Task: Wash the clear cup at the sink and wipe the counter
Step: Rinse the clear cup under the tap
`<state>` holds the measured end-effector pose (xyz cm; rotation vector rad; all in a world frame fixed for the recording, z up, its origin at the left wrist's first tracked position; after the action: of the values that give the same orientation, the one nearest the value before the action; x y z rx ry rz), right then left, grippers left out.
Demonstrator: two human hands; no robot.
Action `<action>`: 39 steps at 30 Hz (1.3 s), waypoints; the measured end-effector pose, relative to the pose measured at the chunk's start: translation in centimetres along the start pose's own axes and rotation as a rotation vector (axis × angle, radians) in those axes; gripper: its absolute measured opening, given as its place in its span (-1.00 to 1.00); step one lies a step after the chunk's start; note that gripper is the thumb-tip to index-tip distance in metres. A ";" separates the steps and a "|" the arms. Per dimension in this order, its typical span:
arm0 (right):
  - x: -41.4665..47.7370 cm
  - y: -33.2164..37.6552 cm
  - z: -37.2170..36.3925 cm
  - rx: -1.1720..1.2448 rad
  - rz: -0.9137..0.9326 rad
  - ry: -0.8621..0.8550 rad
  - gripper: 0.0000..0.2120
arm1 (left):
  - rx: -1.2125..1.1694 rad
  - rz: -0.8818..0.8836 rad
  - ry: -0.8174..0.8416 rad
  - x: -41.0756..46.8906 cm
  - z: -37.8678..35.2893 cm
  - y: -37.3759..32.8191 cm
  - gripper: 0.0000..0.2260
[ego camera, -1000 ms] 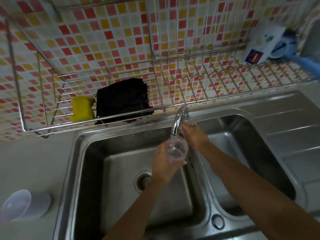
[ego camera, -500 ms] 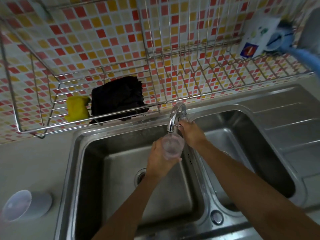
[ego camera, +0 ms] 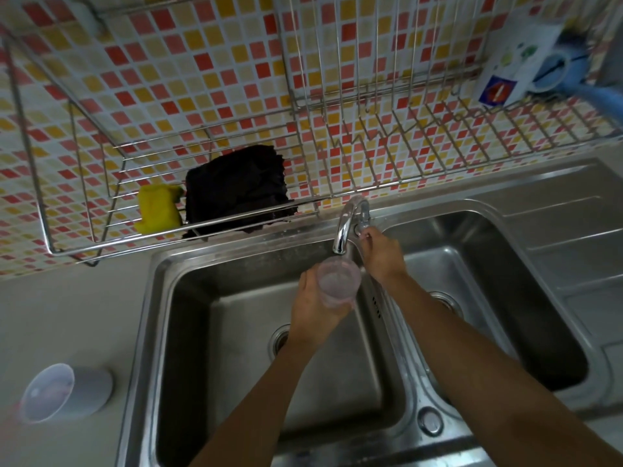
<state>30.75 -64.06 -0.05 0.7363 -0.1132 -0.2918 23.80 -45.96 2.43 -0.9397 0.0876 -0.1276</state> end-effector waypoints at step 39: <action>-11.3 -5.8 -5.3 -0.487 0.111 0.101 -0.45 | 0.800 -0.027 0.077 -1.0 4.2 6.5 -0.39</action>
<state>19.75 -61.29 -7.90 0.2591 0.0148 -0.1654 23.78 -38.66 -0.37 -0.1378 0.0849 -0.2033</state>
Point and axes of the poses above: each hand's wrist, its own x-axis towards the middle knuckle, its own z-axis out of the back of the hand, y = z × x, the point moved 2 cm from there along x, towards the middle knuckle, and after that the axes turned 1 degree about z, right-handed, at the moved point
